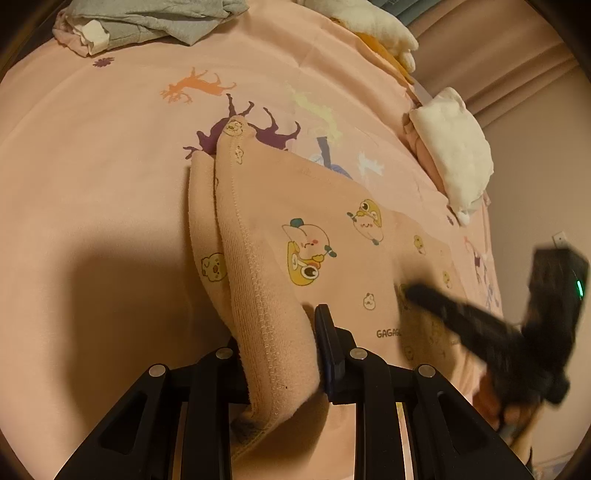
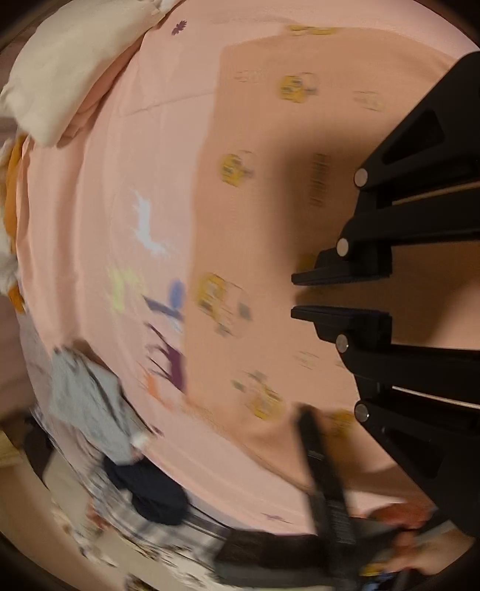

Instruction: Fold small clothes

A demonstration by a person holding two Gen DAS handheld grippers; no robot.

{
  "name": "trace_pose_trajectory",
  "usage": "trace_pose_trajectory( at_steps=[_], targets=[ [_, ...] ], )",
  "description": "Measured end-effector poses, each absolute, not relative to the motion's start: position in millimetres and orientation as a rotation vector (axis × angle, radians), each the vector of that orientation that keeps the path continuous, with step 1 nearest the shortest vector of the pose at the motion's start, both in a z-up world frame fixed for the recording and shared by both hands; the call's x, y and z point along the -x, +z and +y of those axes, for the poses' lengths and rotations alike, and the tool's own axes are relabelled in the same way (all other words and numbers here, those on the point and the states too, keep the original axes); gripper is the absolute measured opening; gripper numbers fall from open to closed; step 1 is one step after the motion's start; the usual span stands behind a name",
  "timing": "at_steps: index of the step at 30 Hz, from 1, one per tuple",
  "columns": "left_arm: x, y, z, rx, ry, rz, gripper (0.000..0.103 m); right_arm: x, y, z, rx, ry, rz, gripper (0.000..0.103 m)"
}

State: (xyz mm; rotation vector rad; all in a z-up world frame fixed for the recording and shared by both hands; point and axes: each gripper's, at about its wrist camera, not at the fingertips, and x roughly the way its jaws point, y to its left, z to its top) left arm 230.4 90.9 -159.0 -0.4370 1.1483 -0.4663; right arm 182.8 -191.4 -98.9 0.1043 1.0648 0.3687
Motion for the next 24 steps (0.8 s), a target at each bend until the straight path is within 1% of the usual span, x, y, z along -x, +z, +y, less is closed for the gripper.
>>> trace_pose_trajectory(
  at_steps=[4,11,13,15,19,24],
  targets=[
    [-230.6,-158.4,89.2,0.43,-0.456,1.156,0.024,-158.7,-117.4,-180.9,-0.038,0.387,1.12,0.01],
    [-229.9,-157.7,88.6,0.407,-0.432,1.166,0.024,-116.5,-103.0,-175.0,-0.055,0.45,1.094,0.013],
    [-230.0,-157.7,88.5,0.408,-0.423,1.169,0.024,-106.6,-117.1,-169.5,-0.049,0.461,1.146,0.012],
    [-230.0,-156.1,87.7,0.403,-0.413,1.174,0.024,-100.3,-126.7,-170.1,-0.057,0.458,1.141,0.012],
    [-227.7,-142.1,83.5,0.376,-0.399,1.161,0.019,-100.9,-118.7,-183.9,-0.175,0.488,1.143,0.014],
    [-225.9,-111.5,69.0,0.342,-0.402,1.121,0.018,-104.7,-103.9,-213.2,-0.304,0.467,1.067,0.014]
  ],
)
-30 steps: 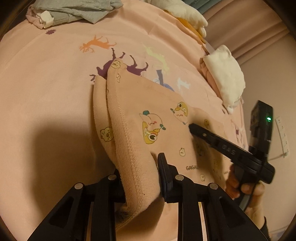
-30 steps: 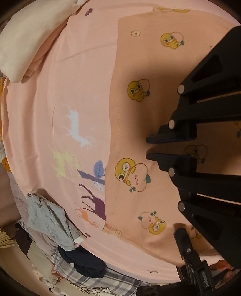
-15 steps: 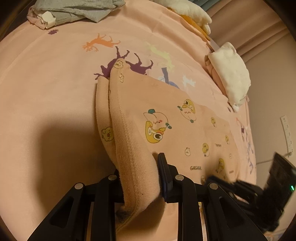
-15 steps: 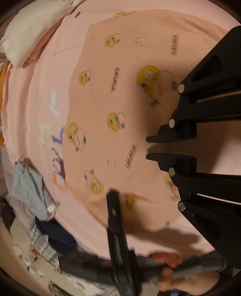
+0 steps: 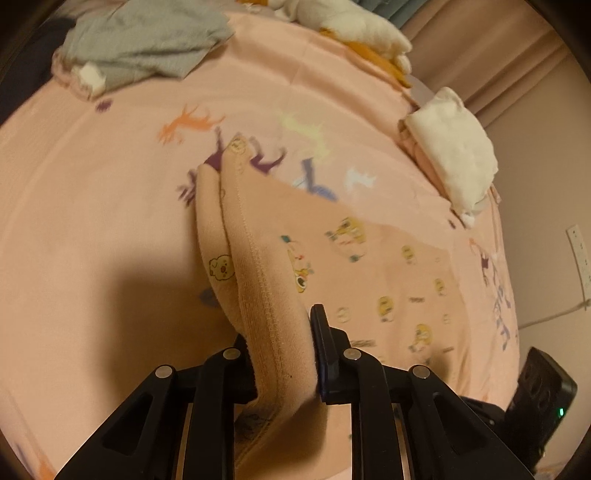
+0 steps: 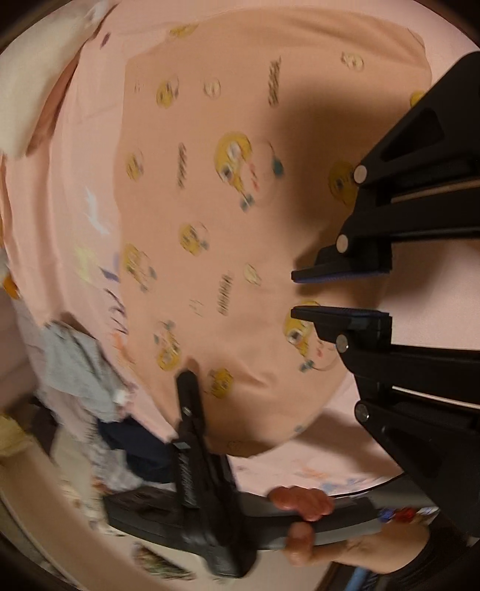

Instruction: Fold small clothes

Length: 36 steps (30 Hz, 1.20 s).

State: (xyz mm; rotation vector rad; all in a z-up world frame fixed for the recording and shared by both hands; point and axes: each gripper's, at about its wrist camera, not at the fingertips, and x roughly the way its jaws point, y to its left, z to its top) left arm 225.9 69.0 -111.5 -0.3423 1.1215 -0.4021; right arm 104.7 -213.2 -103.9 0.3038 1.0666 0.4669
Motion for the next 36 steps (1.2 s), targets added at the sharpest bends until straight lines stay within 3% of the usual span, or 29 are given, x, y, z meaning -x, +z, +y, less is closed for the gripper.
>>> trace_pose_trajectory(
  at_steps=[11,15,19,27,31,36],
  targets=[
    [-217.3,-64.1,-38.4,0.073,-0.455,1.094,0.017,-136.1,-109.3,-291.5,-0.698,0.375,0.971,0.016],
    [-212.7,-76.0,-86.1,-0.03,-0.479,1.122,0.018,-131.4,-114.5,-323.6,-0.803,0.33,0.947,0.023],
    [-213.2,-102.1,-119.7,-0.046,-0.525,1.22,0.026,-117.8,-122.2,-359.9,-0.91,0.274,0.927,0.033],
    [-204.9,-94.7,-101.8,0.087,-0.616,1.228,0.034,-111.1,-122.4,-373.9,-0.997,0.334,0.922,0.045],
    [-195.2,-79.2,-73.1,0.157,-0.649,1.165,0.046,-121.9,-120.4,-358.4,-0.967,0.355,0.943,0.05],
    [-186.0,-77.0,-39.9,0.187,-0.609,1.138,0.046,-135.4,-118.1,-342.9,-0.876,0.329,1.011,0.053]
  ],
)
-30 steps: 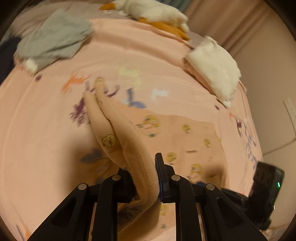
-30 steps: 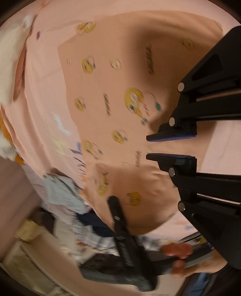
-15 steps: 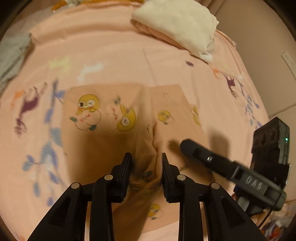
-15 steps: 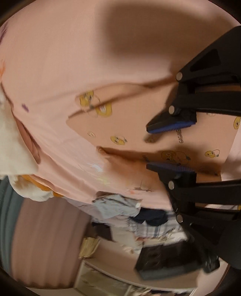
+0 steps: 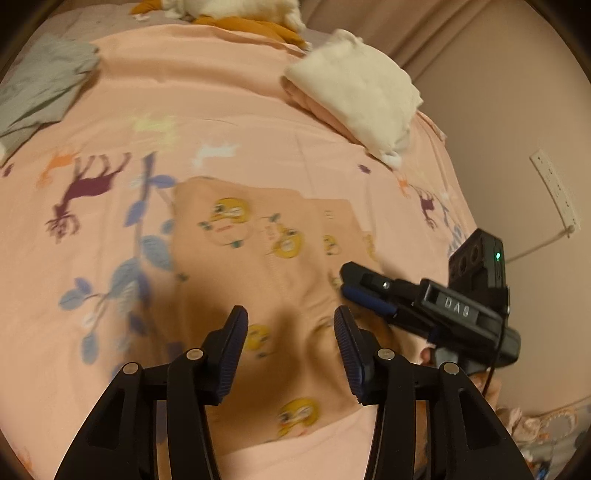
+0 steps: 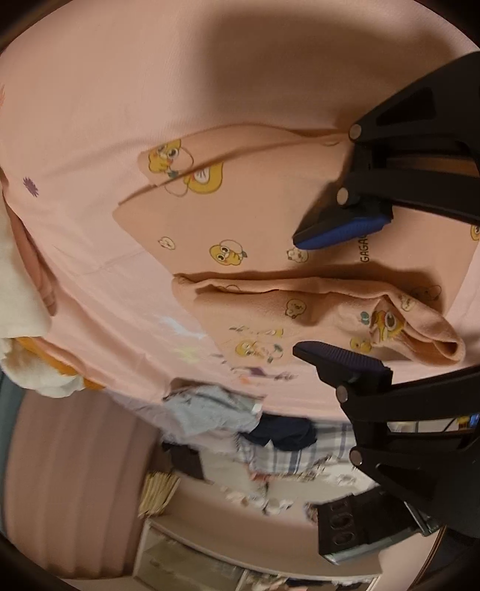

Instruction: Fold small clothes

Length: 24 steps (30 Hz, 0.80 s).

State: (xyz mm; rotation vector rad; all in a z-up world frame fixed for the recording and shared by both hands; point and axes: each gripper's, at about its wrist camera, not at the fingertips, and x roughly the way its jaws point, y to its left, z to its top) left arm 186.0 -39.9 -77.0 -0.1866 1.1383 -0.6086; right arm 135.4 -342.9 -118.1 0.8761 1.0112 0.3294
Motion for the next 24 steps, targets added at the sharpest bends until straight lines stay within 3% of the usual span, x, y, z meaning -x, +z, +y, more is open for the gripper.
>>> trace_pose_trajectory(
  at_steps=[8,9,13,14,24],
  targets=[
    [-184.7,-104.0,0.8,0.275,-0.556,1.179,0.046,-165.5,-117.3,-307.9,-0.671,0.331,1.081,0.051],
    [-184.0,-106.8,4.5,0.283,-0.552,1.186,0.046,-170.2,-120.3,-303.8,-0.654,0.334,1.091,0.047],
    [-182.0,-112.5,13.2,0.298,-0.534,1.197,0.046,-176.8,-120.3,-296.6,-0.581,0.301,1.071,0.014],
    [-182.2,-113.0,14.4,0.3,-0.532,1.197,0.046,-175.9,-116.0,-295.6,-0.569,0.314,1.048,0.012],
    [-178.8,-107.9,13.6,0.292,-0.542,1.179,0.046,-157.4,-55.1,-340.7,-0.53,0.282,0.872,0.01]
  ],
)
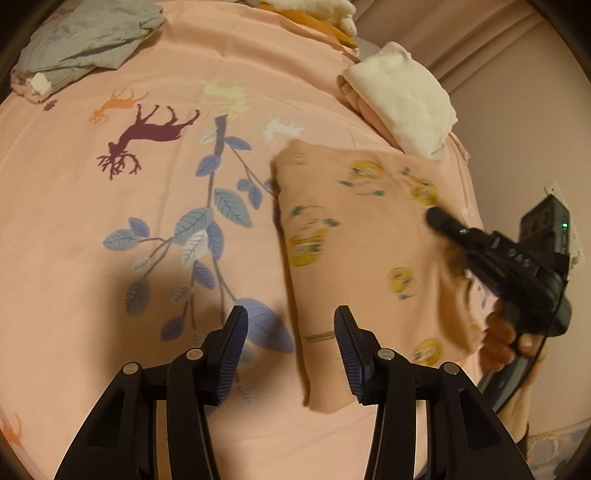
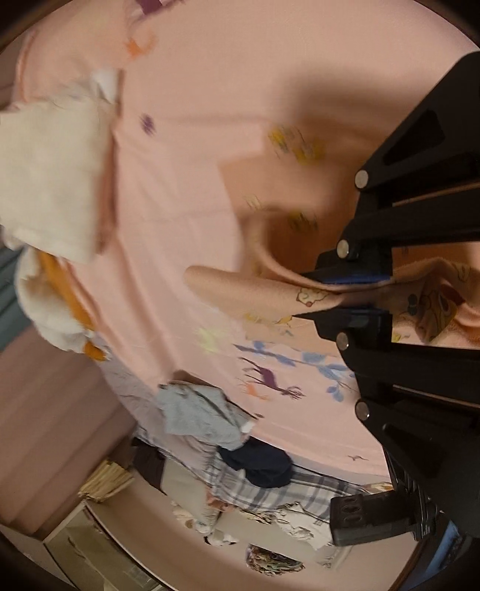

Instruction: Fold small clothes

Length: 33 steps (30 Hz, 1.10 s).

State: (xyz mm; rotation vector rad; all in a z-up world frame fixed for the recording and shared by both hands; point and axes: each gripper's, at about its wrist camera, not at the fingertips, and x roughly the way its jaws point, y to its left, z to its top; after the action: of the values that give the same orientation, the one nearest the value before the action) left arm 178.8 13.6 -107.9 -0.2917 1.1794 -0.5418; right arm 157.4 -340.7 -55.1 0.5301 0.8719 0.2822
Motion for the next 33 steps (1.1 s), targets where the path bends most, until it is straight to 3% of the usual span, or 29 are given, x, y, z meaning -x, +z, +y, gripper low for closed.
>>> trace_pose_trajectory(
  at_steps=[9,12,18,24,33],
  targets=[
    [-172.9,-105.9,-34.4,0.208,-0.606,1.18,0.046,-158.6,-119.3,-381.2,-0.629,0.188,1.014,0.015],
    [-164.4,-104.4,-53.6,0.152,-0.644,1.163,0.046,-156.9,-119.2,-388.0,-0.693,0.191,0.993,0.019],
    [-145.9,-111.5,-86.4,0.013,-0.716,1.122,0.046,-146.5,-81.2,-393.3,-0.505,0.092,0.845,0.02],
    [-132.8,-127.5,-97.3,-0.087,-0.731,1.113,0.042,-103.5,-63.9,-350.8,-0.306,0.332,0.845,0.014],
    [-118.2,-145.5,-92.9,-0.114,-0.749,1.14,0.042,-61.6,-112.9,-345.7,-0.127,0.278,1.018,0.005]
  ],
)
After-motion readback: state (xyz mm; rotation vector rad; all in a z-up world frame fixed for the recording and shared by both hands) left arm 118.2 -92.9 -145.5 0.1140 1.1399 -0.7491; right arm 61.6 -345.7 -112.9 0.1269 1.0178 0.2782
